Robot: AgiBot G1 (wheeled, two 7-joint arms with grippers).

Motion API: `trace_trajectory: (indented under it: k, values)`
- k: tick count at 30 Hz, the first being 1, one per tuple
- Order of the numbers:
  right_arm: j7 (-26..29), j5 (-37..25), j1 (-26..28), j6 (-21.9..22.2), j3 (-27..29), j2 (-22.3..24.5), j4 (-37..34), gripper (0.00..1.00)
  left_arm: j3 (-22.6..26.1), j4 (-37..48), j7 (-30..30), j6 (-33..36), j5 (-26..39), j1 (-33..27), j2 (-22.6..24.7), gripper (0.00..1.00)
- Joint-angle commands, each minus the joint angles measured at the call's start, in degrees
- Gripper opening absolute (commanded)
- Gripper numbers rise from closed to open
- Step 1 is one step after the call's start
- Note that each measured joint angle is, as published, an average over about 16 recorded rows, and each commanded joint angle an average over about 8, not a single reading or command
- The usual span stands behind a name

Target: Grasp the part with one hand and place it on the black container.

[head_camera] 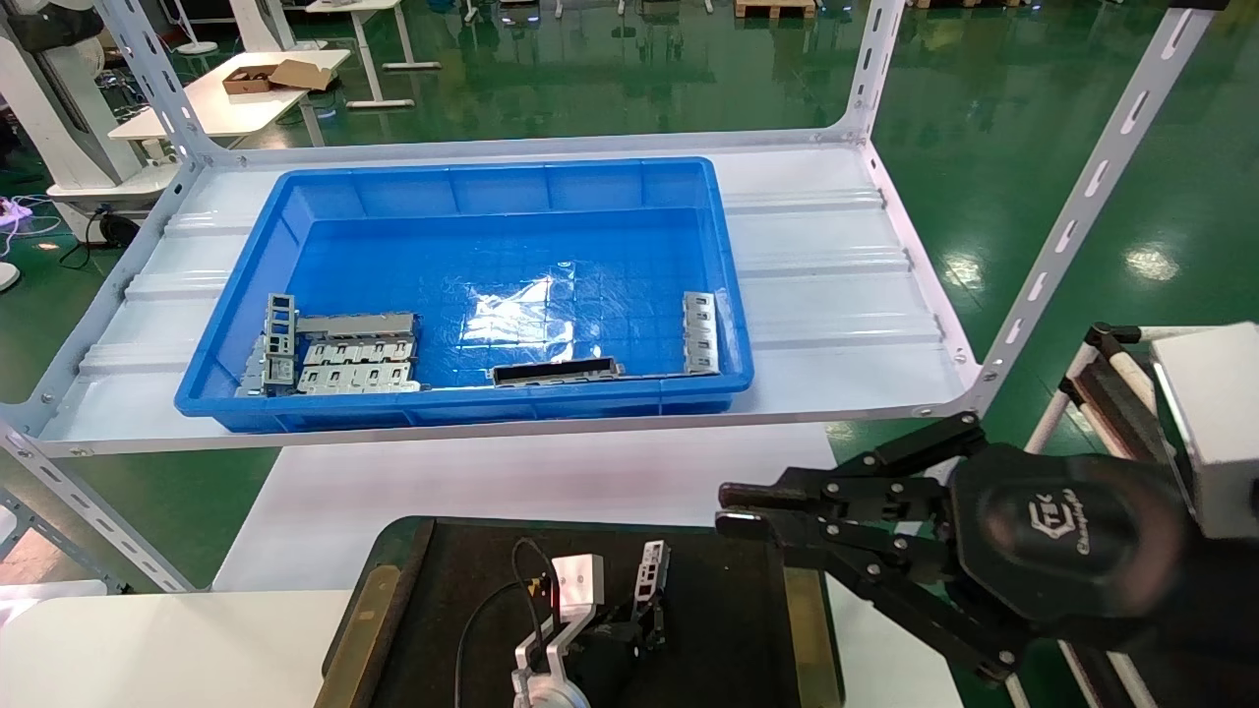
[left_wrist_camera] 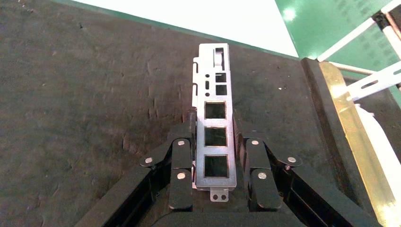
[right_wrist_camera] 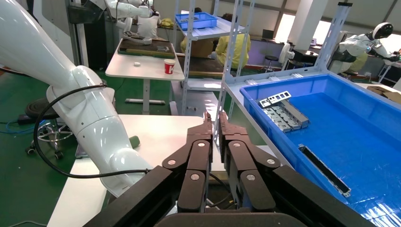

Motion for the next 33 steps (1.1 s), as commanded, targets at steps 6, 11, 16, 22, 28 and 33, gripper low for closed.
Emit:
trace_trajectory:
  k: [6,11,16,22,28,33]
  values:
    - [0.0,0.0,0.0,0.0,0.0,0.0,0.0,1.0,2.52,-2.77,1.91,-3.37,-5.4,-1.81,-0.14,1.0]
    - [0.0,0.0,0.0,0.0,0.0,0.0,0.0,1.0,2.81,-4.06,1.92,-4.49,-6.01,-2.27,-0.3,1.0]
    - [0.0,0.0,0.0,0.0,0.0,0.0,0.0,1.0,2.47,-5.01,1.23,-4.54,-5.01,-2.46,-0.71,1.0]
    - [0.0,0.0,0.0,0.0,0.0,0.0,0.0,1.0,1.23,-7.28,-0.15,-2.74,-1.27,-2.56,-2.7,1.0]
    - [0.0,0.0,0.0,0.0,-0.01,0.0,0.0,1.0,-0.66,-12.8,-1.31,1.28,3.9,-2.76,-8.27,1.0]
    - [0.0,0.0,0.0,0.0,-0.01,0.0,0.0,1.0,-2.75,-18.9,-1.89,5.64,8.59,-2.41,-14.87,1.0]
